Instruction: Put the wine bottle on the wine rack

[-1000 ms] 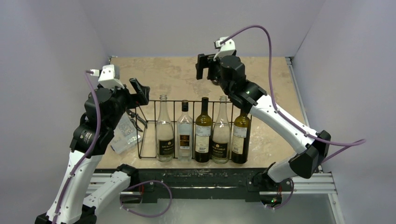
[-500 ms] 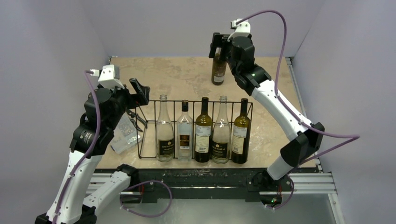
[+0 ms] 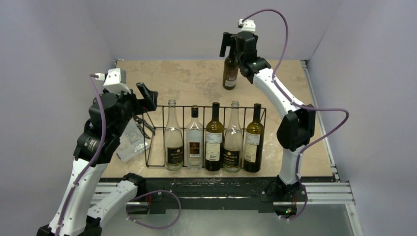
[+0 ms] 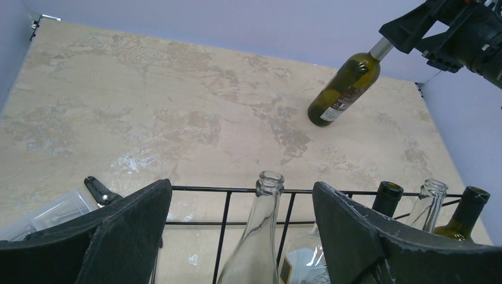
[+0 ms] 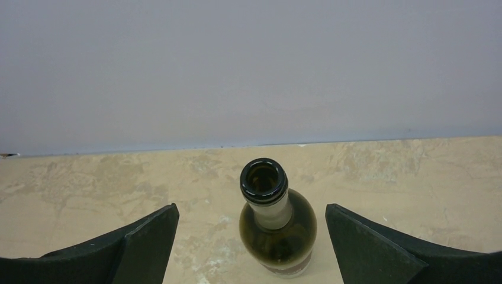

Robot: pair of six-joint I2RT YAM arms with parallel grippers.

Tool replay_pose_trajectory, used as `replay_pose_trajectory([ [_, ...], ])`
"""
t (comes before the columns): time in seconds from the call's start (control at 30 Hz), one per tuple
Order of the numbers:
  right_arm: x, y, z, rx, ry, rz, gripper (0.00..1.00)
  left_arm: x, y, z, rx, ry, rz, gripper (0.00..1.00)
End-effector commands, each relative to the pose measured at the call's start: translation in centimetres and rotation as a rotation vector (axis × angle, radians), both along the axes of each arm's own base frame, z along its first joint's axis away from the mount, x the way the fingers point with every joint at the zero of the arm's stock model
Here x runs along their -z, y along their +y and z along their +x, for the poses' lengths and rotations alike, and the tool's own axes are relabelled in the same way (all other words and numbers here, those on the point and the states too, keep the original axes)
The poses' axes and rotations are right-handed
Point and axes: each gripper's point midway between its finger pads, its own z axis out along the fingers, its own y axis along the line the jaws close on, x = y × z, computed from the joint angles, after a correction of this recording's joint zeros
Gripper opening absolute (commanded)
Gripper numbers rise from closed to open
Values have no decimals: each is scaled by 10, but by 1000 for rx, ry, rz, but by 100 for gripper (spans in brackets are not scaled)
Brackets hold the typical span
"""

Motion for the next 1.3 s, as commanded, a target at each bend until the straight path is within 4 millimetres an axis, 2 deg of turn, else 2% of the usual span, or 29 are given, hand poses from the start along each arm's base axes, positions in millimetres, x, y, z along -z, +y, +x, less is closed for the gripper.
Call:
replay_pose_trajectory([
  [0.0,-27,-4,14,13,-56,58,99,-15,-2,-3,11,-43,-30,88],
  [0.2,-6,-7,32,39,-28,64,97,-16,-3,-3,14,-43,-32,88],
  [0.43,13,-7,42,53,-15,42,75,-15,-3,-3,14,-41,-31,88],
  [0.7,25,-6,46,50,-4,22,57,-14,-4,-1,16,-35,-29,88],
  [0.8,30,-5,46,44,3,16,57,-13,-4,-1,16,-34,-29,88],
  [0.93,34,-6,47,50,7,12,66,-13,-4,-1,16,-35,-29,88],
  [1.03,39,-5,48,48,14,10,66,-13,-4,-1,16,-33,-29,88],
  [1.17,45,-2,50,40,23,10,61,-13,-3,-2,14,-34,-29,88],
  [1.27,50,1,52,24,32,11,54,-14,-4,-2,17,-37,-32,88],
])
